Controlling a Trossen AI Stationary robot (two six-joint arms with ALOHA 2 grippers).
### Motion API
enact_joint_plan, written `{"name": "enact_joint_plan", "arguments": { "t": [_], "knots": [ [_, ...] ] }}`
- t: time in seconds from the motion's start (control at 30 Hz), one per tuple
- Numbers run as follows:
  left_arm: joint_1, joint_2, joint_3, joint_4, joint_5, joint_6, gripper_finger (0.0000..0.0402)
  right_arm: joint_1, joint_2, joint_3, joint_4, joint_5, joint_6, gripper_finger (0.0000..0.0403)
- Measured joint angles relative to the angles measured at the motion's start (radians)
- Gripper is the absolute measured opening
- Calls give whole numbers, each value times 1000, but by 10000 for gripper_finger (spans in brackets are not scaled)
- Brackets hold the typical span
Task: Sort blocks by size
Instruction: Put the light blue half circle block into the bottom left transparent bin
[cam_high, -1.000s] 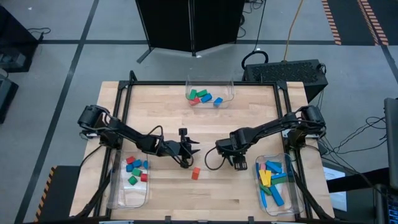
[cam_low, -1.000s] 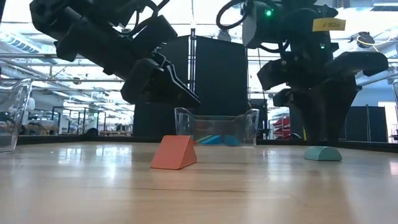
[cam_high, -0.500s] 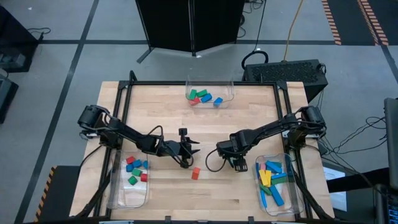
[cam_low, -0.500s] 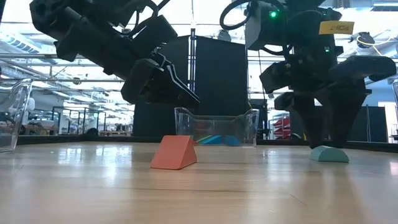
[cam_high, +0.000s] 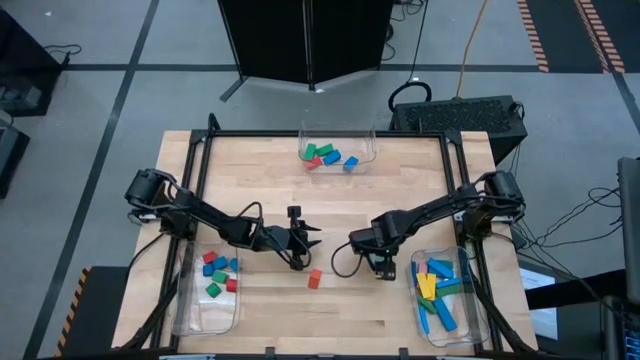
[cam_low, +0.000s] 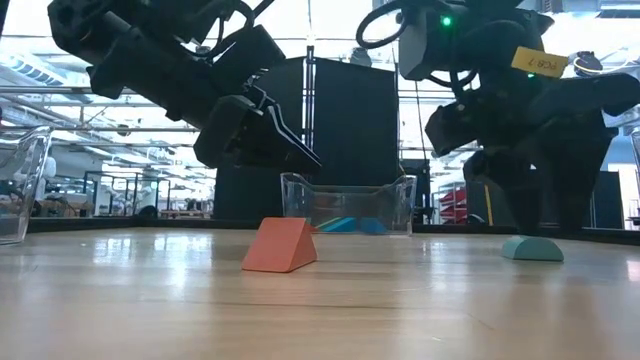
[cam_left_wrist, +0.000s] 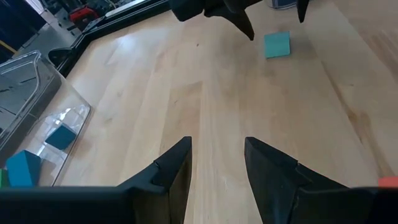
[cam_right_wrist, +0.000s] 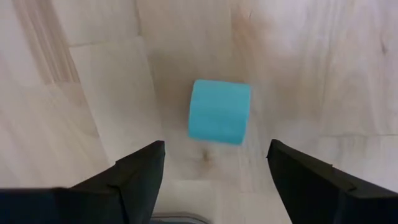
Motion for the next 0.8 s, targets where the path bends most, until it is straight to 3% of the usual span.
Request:
{"name": "enact_joint_plan", "arguments": {
  "t": [0.17,0.43,0.67,0.8],
  "knots": [
    [0,0,0,-8,0,-2,150,9,0,-21,29,143,64,272],
    [0,0,0,-22,-1,1,150,30,0,-35,33,157,68,272],
    [0,0,0,-18,-5,1,150,-16,0,-35,-34,298,2,274],
    [0,0,0,-18,-7,2,150,-61,0,-35,-19,267,3,285]
  ]
}}
